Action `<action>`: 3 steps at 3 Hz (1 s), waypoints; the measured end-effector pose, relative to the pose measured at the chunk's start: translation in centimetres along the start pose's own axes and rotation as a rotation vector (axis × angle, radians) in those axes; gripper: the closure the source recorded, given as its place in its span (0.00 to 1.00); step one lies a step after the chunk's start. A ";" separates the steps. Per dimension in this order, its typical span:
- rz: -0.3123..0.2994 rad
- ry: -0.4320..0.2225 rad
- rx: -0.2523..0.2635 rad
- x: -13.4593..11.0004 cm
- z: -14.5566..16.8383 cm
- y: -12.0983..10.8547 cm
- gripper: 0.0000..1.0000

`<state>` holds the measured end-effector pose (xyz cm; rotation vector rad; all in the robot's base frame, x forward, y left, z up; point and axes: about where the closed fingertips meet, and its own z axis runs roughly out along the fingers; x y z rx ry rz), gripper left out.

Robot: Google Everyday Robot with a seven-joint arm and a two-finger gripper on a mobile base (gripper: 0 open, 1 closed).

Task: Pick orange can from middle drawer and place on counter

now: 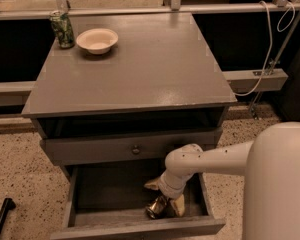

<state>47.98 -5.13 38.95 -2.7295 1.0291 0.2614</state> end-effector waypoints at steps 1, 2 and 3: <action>0.009 0.006 -0.024 0.1 1.8 0.7 0.00; 0.006 0.009 -0.026 -0.2 1.9 0.6 0.14; 0.013 -0.008 0.020 -0.5 0.7 0.0 0.38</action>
Offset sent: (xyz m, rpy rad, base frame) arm -0.0042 0.0069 -0.0114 -0.0250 -0.0035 0.0029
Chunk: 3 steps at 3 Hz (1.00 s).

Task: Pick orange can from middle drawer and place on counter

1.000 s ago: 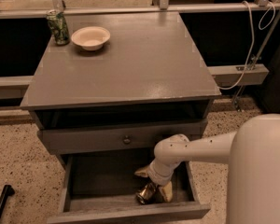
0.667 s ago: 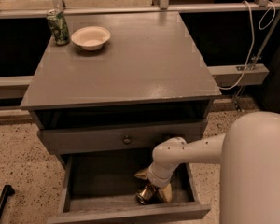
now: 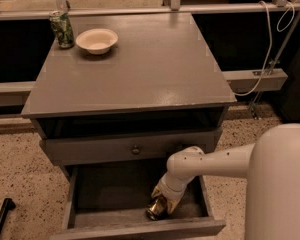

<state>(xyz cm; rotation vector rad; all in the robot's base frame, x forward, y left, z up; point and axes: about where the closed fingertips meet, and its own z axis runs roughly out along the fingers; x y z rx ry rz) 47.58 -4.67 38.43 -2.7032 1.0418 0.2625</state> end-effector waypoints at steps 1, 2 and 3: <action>-0.004 -0.034 0.045 -0.8 -1.4 -0.7 0.69; -0.015 -0.049 0.049 -1.5 -1.7 -0.9 0.78; -0.024 -0.054 0.020 -2.0 -1.1 -0.7 0.78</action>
Offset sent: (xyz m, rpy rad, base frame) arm -0.0042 0.0166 0.0292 0.0890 -0.0002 0.0201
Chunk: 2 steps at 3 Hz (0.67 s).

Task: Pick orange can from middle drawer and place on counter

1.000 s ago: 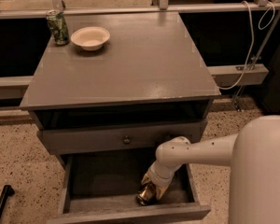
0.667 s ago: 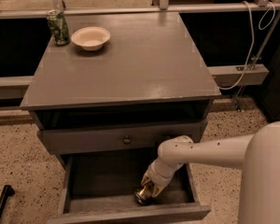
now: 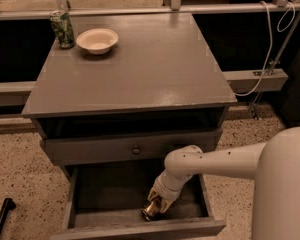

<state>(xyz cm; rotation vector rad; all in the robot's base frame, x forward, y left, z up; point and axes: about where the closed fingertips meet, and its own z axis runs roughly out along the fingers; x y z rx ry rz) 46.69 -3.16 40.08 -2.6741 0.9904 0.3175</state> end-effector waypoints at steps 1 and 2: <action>-0.003 0.000 -0.033 -0.3 0.7 0.2 0.78; -0.003 0.003 -0.054 -0.3 1.0 0.4 0.78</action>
Offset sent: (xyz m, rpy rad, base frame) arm -0.0069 0.0031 -0.0171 -0.0729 0.0417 0.0259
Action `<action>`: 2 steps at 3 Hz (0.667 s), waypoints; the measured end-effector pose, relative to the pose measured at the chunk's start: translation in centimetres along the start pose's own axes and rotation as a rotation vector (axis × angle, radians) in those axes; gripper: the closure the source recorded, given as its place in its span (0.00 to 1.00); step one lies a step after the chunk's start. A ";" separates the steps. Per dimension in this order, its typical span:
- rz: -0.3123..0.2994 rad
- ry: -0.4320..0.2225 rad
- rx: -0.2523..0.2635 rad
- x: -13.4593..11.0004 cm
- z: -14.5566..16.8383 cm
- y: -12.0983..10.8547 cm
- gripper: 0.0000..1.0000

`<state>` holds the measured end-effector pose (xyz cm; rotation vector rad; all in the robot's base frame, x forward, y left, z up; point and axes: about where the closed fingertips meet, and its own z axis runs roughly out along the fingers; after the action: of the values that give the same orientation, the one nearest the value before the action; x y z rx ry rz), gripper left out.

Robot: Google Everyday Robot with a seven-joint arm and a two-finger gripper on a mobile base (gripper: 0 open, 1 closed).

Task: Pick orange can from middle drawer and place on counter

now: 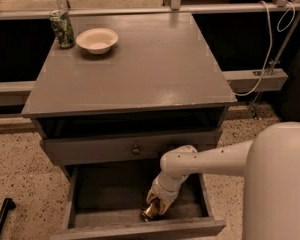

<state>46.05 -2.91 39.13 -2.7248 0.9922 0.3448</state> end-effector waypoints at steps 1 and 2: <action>0.000 0.000 0.000 0.0 -0.1 0.0 0.78; 0.002 0.001 -0.003 0.0 0.0 -0.1 0.67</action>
Offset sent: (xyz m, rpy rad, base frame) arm 0.0043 0.0045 -0.0162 -0.0198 0.0032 -0.0086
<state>46.08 -2.82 39.16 -2.7275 0.9956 0.3457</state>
